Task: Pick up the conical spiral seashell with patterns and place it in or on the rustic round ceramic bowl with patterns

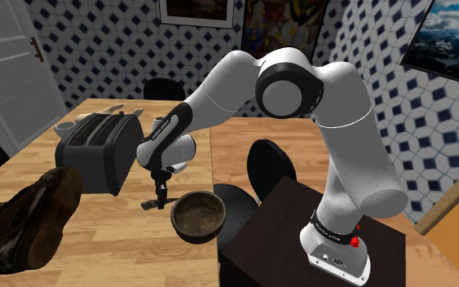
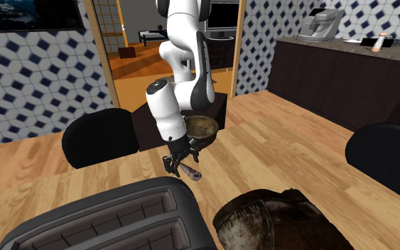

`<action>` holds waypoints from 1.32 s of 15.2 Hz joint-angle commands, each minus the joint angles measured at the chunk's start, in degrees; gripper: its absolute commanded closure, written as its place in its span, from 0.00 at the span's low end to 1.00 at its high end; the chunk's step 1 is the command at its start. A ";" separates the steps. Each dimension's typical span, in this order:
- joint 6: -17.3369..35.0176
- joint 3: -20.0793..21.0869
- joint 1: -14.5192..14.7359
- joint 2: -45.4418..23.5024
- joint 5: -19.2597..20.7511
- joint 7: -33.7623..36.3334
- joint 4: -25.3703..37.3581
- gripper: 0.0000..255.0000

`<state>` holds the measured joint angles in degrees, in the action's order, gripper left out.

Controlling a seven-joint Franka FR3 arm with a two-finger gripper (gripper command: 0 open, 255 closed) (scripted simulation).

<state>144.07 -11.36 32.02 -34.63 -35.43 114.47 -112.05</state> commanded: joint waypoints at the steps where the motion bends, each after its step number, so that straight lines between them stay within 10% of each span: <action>1: 0.00 0.00 0.00 0.00 0.00 0.00 0.00 1.00; 20: -4.52 -2.43 1.67 6.18 3.55 3.44 -1.28 1.00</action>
<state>140.18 -13.53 33.53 -29.01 -32.33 117.46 -113.42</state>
